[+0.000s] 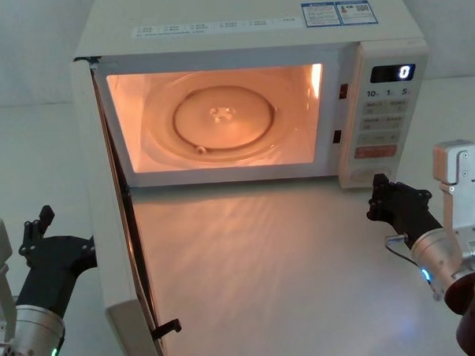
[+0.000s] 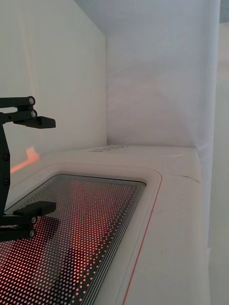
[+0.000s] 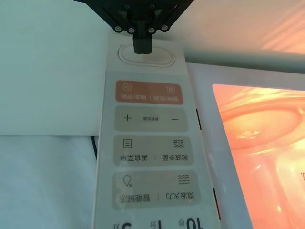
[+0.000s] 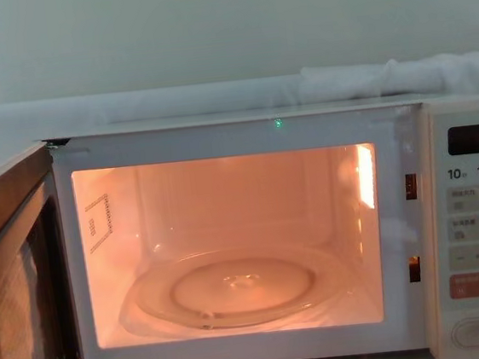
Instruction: Press the button to open the microwave door with one hand; close the microwave door with the other hand.
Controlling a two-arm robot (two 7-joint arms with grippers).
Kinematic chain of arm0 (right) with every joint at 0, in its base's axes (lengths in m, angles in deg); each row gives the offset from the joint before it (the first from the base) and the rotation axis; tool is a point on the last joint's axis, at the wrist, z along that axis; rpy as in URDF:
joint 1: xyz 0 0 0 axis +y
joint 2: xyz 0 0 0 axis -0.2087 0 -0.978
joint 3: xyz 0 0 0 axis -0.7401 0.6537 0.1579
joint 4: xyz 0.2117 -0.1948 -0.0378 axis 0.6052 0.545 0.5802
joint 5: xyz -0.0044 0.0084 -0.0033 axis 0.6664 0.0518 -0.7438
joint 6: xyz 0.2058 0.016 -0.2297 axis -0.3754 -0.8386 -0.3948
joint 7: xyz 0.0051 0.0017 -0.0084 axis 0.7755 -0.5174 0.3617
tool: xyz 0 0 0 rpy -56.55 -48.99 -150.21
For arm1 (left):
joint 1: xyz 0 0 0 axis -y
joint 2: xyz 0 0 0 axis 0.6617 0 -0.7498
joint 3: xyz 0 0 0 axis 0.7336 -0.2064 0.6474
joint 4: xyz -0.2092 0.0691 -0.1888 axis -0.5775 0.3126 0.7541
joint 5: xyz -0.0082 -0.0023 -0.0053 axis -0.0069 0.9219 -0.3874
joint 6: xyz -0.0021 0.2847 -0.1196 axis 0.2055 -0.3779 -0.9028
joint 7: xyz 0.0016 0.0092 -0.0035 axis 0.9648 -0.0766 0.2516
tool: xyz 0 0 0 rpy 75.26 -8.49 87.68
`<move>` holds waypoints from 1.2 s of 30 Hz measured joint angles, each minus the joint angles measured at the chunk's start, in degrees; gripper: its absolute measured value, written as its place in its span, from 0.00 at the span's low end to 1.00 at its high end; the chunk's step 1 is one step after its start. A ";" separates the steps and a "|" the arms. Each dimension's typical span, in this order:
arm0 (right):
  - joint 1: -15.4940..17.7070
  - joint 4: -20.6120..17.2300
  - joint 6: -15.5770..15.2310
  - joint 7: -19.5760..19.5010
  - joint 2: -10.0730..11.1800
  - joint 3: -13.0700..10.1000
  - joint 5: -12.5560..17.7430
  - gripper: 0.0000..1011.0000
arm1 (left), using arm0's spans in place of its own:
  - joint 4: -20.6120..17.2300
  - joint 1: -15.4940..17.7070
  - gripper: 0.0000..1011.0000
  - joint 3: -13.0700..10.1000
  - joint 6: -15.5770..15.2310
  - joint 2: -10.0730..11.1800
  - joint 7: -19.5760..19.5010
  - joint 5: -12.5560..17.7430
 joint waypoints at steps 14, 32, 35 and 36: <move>7.47 -12.12 -2.68 0.42 3.30 -2.75 1.21 0.00 | 0.00 0.00 0.99 0.00 0.00 0.00 0.00 0.00; 13.97 -20.31 -2.82 4.82 9.39 -8.15 6.22 0.00 | 0.00 0.00 0.99 0.00 0.00 0.00 0.00 0.00; 13.87 -20.13 -2.39 4.80 9.57 -8.12 6.55 0.00 | 0.00 0.00 0.99 0.00 0.00 0.00 0.00 0.00; 13.74 -19.95 -2.26 4.76 9.57 -8.03 6.60 0.00 | 0.00 0.00 0.99 0.00 0.00 0.00 0.00 0.00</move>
